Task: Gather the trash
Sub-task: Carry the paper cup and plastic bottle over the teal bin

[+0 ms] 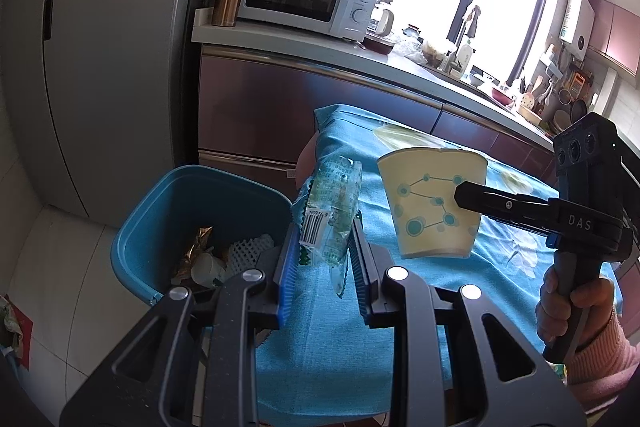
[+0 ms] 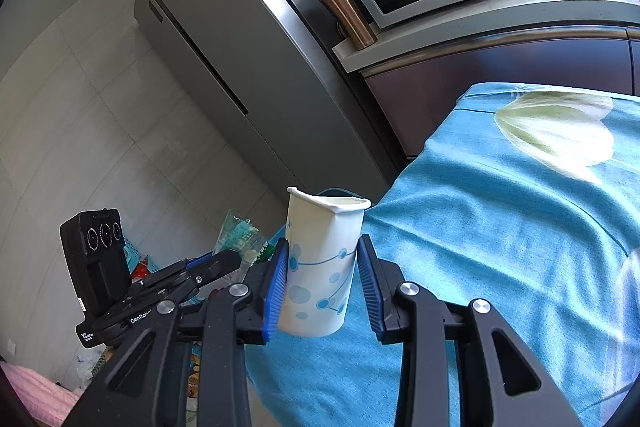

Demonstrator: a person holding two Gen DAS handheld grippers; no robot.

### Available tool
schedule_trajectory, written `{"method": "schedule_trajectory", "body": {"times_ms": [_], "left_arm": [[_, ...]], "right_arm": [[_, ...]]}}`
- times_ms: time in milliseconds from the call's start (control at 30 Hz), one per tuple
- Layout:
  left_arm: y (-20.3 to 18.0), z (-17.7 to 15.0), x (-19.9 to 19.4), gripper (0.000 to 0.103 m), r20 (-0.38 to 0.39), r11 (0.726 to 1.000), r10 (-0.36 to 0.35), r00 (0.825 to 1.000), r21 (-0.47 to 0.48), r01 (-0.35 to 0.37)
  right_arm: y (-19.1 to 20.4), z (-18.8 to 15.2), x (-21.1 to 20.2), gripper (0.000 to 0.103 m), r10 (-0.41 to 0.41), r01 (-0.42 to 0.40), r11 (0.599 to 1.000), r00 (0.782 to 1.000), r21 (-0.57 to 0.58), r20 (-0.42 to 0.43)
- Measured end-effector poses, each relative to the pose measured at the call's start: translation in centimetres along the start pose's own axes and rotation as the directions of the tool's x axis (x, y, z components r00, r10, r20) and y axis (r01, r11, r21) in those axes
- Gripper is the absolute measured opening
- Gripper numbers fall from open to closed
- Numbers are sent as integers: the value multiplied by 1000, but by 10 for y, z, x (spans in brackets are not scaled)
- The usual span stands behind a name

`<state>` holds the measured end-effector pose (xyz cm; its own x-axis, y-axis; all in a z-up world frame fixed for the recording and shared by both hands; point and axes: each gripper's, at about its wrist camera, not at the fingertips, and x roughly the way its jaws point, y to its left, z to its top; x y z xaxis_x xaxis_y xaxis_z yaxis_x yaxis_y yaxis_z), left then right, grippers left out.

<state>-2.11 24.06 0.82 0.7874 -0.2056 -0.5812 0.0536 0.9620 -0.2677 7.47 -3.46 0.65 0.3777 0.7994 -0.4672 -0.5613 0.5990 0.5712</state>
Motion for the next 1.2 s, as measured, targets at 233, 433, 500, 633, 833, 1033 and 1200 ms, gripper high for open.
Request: {"method": "schedule_trajectory", "body": {"times_ms": [233, 433, 500, 633, 833, 1033, 1200], "left_arm": [[4, 0, -2, 25, 2, 1000, 13, 1000, -10, -13], [11, 0, -4, 25, 6, 999, 29, 1000, -26, -29], [15, 0, -4, 25, 7, 999, 37, 999, -32, -37], [23, 1, -4, 25, 6, 998, 45, 999, -44, -44], [30, 2, -3, 25, 6, 997, 59, 998, -53, -59], [35, 2, -2, 25, 3, 996, 70, 998, -64, -69], [37, 1, 0, 25, -3, 995, 77, 997, -71, -77]], "right_arm": [[7, 4, 7, 33, 3, -3, 1000, 1000, -14, -11], [15, 9, 17, 33, 4, -5, 999, 1000, -32, -18], [18, 11, 20, 33, 5, -6, 999, 1000, -39, -20], [23, 15, 27, 33, 7, -8, 999, 1000, -50, -25], [29, 19, 36, 33, 11, -13, 998, 999, -64, -35], [31, 21, 47, 33, 11, -14, 998, 999, -68, -46], [30, 22, 54, 33, 8, -11, 998, 999, -65, -54]]}}
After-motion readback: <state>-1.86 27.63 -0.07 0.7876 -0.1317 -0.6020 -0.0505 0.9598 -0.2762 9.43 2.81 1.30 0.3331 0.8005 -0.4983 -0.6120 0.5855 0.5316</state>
